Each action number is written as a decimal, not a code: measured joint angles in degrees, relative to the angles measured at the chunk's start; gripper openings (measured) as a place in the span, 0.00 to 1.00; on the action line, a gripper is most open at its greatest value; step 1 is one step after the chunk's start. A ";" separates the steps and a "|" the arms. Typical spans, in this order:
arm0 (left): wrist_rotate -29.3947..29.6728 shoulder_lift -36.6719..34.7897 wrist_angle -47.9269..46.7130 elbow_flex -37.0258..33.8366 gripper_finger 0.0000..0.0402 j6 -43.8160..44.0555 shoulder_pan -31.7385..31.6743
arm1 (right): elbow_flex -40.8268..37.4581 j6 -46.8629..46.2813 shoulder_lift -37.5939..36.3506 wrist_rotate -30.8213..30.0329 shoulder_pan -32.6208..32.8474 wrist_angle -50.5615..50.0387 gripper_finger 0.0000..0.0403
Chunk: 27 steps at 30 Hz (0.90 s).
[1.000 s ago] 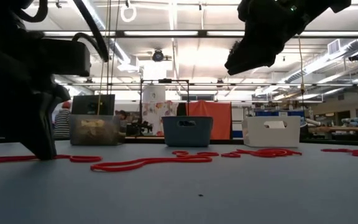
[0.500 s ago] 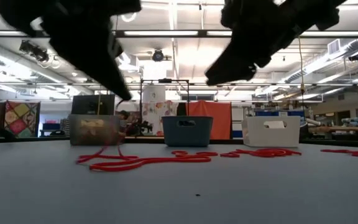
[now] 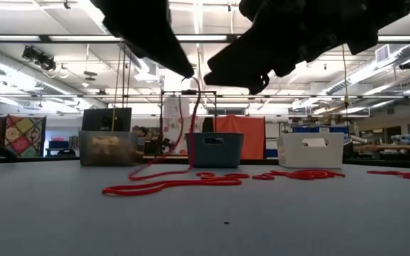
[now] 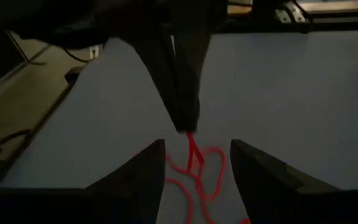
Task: Sort rubber bands into baskets
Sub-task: Put the red rubber band into the white bin
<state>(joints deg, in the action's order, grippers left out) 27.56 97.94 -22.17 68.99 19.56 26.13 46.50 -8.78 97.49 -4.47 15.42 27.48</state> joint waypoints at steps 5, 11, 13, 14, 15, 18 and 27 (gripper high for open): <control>0.83 -0.01 4.65 0.00 0.00 -4.91 -0.48 | 0.00 -0.20 -0.01 0.77 -0.56 1.63 0.44; 1.20 -0.07 8.08 0.00 0.00 -7.52 -1.11 | 0.00 -1.55 -0.07 2.63 -1.03 1.45 0.38; 1.33 -0.09 7.99 0.00 0.00 -7.49 -1.18 | 0.00 -1.74 -0.07 2.64 -1.03 0.71 0.34; 1.34 -0.09 7.91 0.00 0.00 -7.47 -1.18 | 0.00 -1.76 -0.07 2.64 -1.03 0.26 0.32; 1.34 -0.09 7.99 0.00 0.00 -7.44 -1.16 | 0.00 -2.02 -0.07 2.62 -1.03 -0.13 0.29; 1.34 -0.09 8.15 0.00 0.00 -7.41 -1.13 | 0.00 -3.98 -0.07 2.63 -1.03 -1.02 0.18; -3.07 -0.09 9.23 0.00 0.06 -7.09 -0.71 | 0.00 -5.15 -0.72 2.15 -1.67 -5.17 0.02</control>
<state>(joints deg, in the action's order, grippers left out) 24.49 97.84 -12.94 68.99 12.47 25.42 46.50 -13.93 96.77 -2.32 13.75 22.31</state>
